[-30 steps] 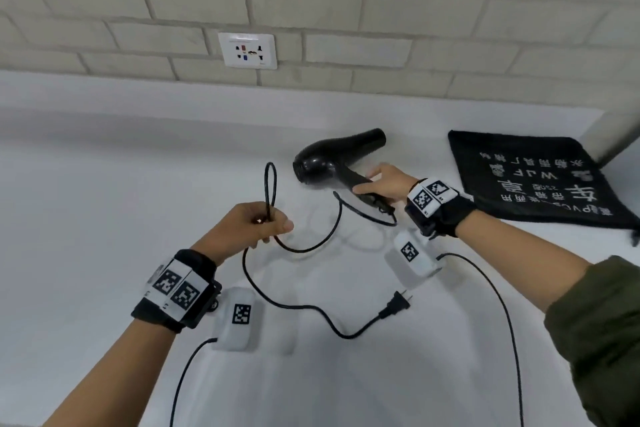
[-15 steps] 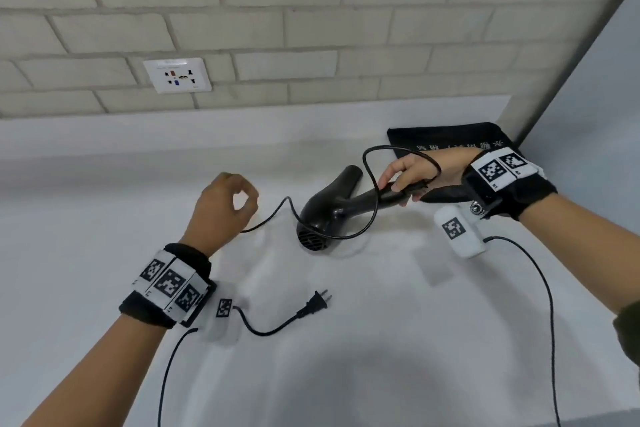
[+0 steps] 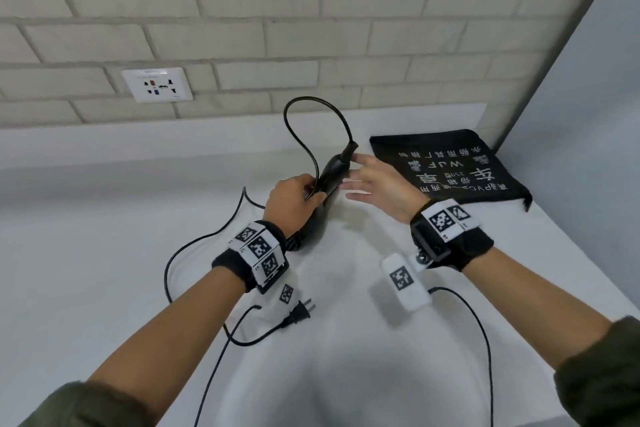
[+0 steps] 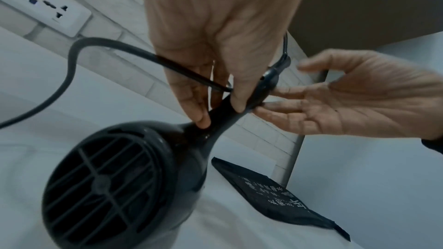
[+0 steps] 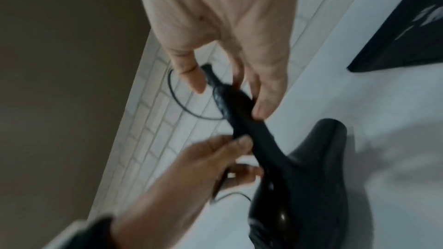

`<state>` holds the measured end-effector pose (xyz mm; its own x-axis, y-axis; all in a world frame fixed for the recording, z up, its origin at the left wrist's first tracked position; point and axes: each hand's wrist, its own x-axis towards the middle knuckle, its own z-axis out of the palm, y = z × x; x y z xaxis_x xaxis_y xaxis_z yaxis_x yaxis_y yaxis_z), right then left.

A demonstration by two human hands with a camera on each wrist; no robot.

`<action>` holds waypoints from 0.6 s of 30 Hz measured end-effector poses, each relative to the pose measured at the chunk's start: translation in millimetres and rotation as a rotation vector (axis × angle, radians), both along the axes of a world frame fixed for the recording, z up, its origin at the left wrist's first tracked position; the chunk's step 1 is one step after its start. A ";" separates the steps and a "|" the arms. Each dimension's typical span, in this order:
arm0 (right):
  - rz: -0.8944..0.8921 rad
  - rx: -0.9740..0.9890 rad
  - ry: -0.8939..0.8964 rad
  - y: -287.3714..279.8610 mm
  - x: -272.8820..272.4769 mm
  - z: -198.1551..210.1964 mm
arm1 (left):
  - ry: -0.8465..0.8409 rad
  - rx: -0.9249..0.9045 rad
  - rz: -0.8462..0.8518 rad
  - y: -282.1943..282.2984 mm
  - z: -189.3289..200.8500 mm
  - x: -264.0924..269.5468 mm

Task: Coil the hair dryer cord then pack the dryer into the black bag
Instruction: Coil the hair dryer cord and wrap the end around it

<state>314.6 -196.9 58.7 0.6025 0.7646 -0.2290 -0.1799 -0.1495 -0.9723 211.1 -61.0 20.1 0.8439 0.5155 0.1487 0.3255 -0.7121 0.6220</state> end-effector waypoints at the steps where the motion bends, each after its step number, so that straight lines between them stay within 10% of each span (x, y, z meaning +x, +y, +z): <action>1: -0.063 0.002 -0.083 6.7 -8.7 -6.7 | -0.020 -0.008 0.024 -2.9 -1.1 1.3; 7: -0.464 -0.055 -0.344 36.1 -3.4 -27.2 | -0.005 -0.038 -0.066 -16.9 1.9 -5.4; 14: -0.218 -0.005 -0.399 11.4 38.4 -16.2 | -0.095 0.096 0.070 24.1 -12.5 -86.5; 18: -0.135 -0.011 -0.405 0.4 54.7 -9.7 | 0.243 -0.001 -0.102 22.4 -24.2 -135.7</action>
